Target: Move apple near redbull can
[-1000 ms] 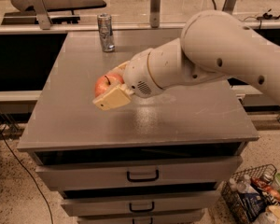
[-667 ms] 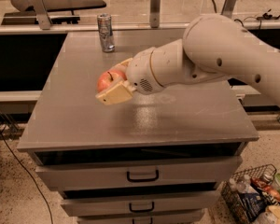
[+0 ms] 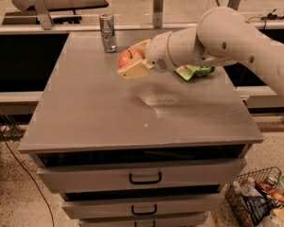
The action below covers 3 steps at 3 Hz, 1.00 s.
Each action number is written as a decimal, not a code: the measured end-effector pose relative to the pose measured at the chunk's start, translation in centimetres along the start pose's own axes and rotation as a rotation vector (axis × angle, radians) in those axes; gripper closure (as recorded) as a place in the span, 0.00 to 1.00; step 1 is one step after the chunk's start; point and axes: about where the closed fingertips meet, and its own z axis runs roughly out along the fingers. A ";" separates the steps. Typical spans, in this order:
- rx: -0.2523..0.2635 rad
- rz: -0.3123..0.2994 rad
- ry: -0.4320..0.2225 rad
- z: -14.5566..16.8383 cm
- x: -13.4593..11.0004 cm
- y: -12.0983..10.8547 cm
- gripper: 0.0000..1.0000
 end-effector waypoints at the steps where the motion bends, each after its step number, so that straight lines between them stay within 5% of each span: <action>1: 0.040 -0.003 -0.021 1.7 0.8 -5.6 1.00; 3: 0.146 0.017 -0.046 6.5 2.0 -13.4 1.00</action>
Offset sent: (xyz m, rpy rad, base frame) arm 0.1735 -0.0183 -0.0053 0.0590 -0.1009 -0.1388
